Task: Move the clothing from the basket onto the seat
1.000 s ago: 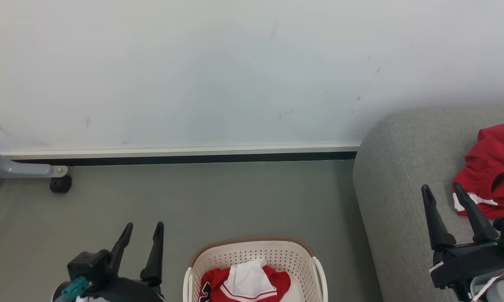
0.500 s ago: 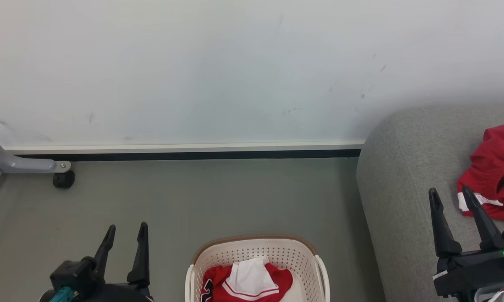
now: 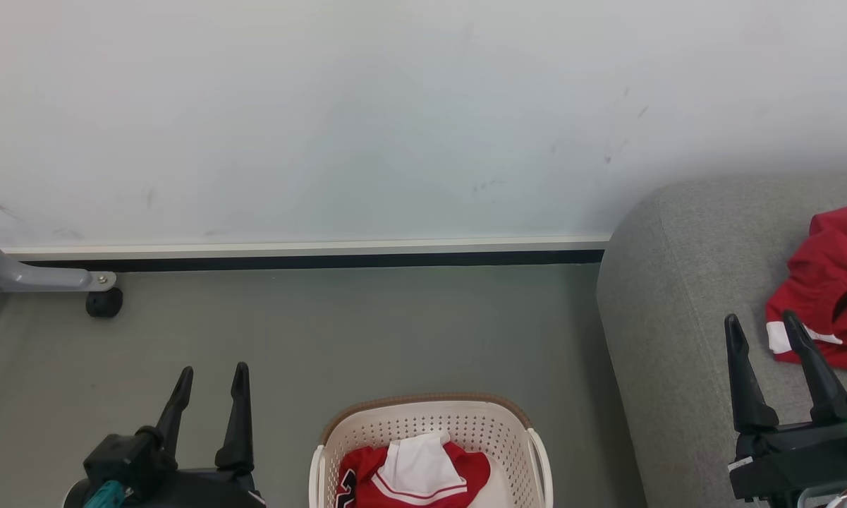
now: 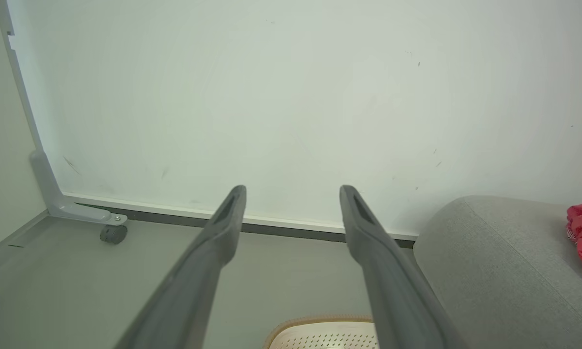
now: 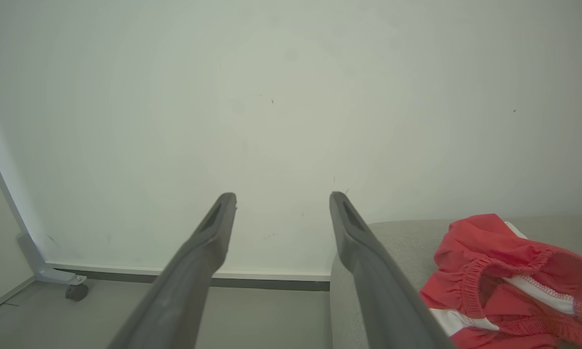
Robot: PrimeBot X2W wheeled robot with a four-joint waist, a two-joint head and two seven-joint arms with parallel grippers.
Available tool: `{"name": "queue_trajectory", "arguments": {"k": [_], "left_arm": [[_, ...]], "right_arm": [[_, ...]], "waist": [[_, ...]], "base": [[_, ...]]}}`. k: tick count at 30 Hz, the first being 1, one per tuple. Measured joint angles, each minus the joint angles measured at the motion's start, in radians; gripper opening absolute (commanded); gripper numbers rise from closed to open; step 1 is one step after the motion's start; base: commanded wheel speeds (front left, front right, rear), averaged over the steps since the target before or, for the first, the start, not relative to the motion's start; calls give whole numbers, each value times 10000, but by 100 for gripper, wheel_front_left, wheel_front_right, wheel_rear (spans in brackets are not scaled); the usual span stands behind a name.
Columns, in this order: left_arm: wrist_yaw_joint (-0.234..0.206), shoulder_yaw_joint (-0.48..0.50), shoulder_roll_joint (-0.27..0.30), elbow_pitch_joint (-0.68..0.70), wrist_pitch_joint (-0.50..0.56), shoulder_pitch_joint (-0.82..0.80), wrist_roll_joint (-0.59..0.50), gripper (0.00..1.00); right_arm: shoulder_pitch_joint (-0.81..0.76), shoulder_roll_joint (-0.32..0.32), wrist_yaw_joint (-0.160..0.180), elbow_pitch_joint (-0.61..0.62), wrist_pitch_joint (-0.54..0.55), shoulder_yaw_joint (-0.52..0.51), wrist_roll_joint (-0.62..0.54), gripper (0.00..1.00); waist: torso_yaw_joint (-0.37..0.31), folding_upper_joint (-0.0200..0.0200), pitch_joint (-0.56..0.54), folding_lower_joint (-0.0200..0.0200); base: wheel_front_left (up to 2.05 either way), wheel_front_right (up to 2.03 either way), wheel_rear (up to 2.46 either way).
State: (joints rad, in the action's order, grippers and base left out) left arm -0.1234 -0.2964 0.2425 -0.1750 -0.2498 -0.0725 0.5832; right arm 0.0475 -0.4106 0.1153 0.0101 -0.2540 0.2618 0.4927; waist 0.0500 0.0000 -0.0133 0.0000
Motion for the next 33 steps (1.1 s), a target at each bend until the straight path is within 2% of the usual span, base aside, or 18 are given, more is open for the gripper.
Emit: {"name": "queue_trajectory", "arguments": {"k": [17, 27, 33], "left_arm": [[-10, 334, -163, 545, 0, 254, -499, 100], [17, 134, -221, 775, 0, -139, -865, 100], [284, -236, -217, 688, 2, -841, -1039, 100]], "right_arm": [[43, 201, -15, 190, 0, -65, -196, 100], [413, 322, -240, 121, -25, -157, -196, 100], [670, 412, -322, 228, -25, -242, -196, 100]], "waist": [[-406, 0, 445, 0], [-852, 0, 1228, 1], [-1049, 1, 1867, 1]], "base": [[0, 0, 0], [0, 0, 0], [0, 0, 0]]}}
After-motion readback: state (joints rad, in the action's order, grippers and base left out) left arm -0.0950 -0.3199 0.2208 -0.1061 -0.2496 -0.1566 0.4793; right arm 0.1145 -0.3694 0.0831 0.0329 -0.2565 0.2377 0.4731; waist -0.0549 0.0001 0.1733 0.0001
